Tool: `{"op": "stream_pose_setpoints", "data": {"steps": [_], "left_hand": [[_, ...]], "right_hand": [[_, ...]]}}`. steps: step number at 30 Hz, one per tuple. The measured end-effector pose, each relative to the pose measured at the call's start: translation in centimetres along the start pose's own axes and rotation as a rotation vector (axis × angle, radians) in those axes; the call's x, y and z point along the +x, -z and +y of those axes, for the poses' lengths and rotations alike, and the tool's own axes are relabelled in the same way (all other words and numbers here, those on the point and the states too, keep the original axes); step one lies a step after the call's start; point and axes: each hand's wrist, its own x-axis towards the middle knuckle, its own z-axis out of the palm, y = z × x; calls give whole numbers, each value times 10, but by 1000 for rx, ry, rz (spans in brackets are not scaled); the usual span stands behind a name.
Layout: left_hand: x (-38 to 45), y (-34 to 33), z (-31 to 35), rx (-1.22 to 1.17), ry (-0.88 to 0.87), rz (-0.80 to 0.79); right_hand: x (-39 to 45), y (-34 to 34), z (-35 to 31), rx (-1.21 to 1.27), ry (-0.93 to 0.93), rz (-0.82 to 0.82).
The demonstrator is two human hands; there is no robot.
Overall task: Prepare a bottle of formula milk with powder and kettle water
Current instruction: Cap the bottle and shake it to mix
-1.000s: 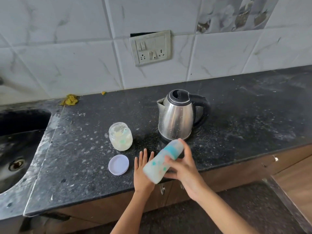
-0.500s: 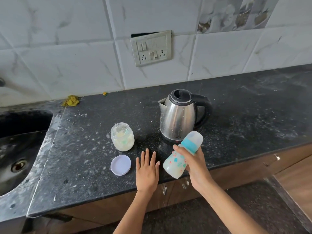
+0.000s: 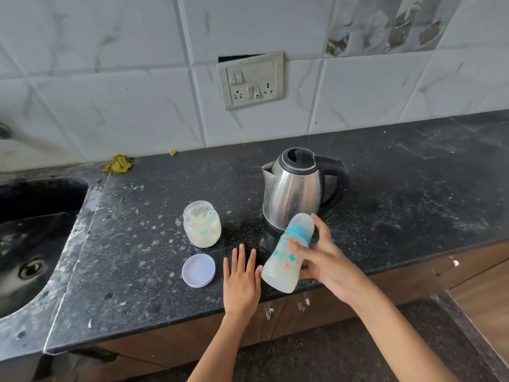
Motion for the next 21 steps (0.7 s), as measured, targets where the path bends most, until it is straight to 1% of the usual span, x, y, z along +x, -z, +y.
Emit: {"op": "stream_pose_setpoints", "data": {"steps": [1, 2, 4, 5, 6, 7, 9, 10, 11, 13, 14, 15, 16, 18, 19, 20, 21], "left_hand": [[0, 1, 0, -3, 2, 1], [0, 2, 1, -10, 5, 10], [0, 3, 2, -25, 22, 13], [0, 2, 3, -32, 24, 9], [0, 1, 2, -30, 16, 7], [0, -2, 0, -15, -2, -4], [-1, -5, -3, 49, -46, -26], [-1, -6, -5, 63, -51, -25], [-1, -7, -5, 49, -43, -5], [0, -4, -2, -14, 5, 19], [0, -2, 1, -35, 20, 16], [0, -3, 1, -33, 14, 14], [0, -4, 0, -11, -8, -2], [-1, -7, -6, 56, -54, -27], [-2, -8, -7, 66, -57, -22], [-1, -8, -7, 44, -44, -12], [-1, -6, -5, 11, -20, 13]], "right_hand": [[2, 2, -4, -19, 32, 21], [6, 3, -6, -7, 89, 86], [15, 2, -6, 162, 193, 276], [18, -1, -2, 243, 204, 324], [18, -5, 5, 266, 192, 319], [15, -12, 13, 226, 160, 262], [6, -23, 25, 91, 81, 88], [4, -24, 27, 73, 78, 65], [7, -21, 27, 110, 106, 109], [16, -10, 21, 320, 179, 283], [18, -7, 19, 413, 194, 321], [18, -8, 21, 423, 187, 322], [14, -12, 27, 365, 166, 278], [0, -23, 34, 222, 113, 133], [-3, -25, 35, 203, 113, 114], [0, -20, 35, 235, 136, 162], [6, -12, 33, 310, 168, 250]]}}
